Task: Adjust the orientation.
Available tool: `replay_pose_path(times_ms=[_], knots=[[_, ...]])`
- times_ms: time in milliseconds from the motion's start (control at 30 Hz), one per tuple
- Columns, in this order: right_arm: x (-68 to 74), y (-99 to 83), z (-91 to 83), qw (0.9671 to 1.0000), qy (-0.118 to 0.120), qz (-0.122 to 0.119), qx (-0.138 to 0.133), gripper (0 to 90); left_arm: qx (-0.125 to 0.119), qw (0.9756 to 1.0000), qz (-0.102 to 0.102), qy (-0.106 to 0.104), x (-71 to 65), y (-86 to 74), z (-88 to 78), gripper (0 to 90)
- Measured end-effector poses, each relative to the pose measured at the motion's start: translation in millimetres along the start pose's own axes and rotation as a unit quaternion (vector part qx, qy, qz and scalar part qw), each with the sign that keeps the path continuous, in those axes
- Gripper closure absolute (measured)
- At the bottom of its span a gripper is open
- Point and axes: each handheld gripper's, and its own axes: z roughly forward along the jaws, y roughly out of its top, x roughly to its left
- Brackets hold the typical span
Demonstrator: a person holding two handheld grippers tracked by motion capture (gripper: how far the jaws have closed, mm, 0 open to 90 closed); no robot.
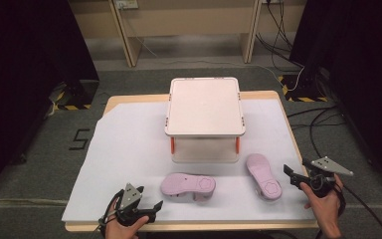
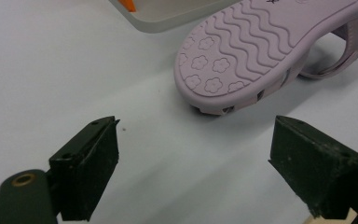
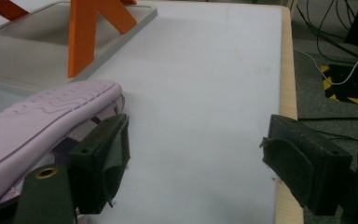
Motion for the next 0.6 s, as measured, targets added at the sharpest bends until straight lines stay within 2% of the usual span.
replay_pose_path(times_ms=[133, 300, 400, 433, 600], knots=[[-0.3, -0.2, 0.3, 1.0, 0.0, 0.0, 0.002, 22.8, -0.006, 1.0, 0.002, -0.006, -5.4, 1.5, 2.4, 15.0], [0.7, -0.6, 1.3, 1.0, -0.001, -0.003, 0.003, 23.0, -0.008, 0.9997, 0.02, -0.008, -14.0, 5.1, 6.5, 14.9], [1.3, -0.8, 1.3, 1.0, 0.0, -0.002, 0.005, 23.2, -0.019, 0.9992, 0.036, -0.002, -22.3, 9.3, 10.6, 14.9], [1.5, -0.7, 1.5, 1.0, 0.001, -0.002, 0.006, 23.3, -0.025, 0.9985, 0.049, -0.001, -27.6, 11.5, 12.4, 15.0], [1.3, -1.1, 2.5, 1.0, 0.002, -0.003, 0.007, 23.4, -0.031, 0.9957, 0.087, 0.003, -44.7, 18.3, 21.0, 15.4]])
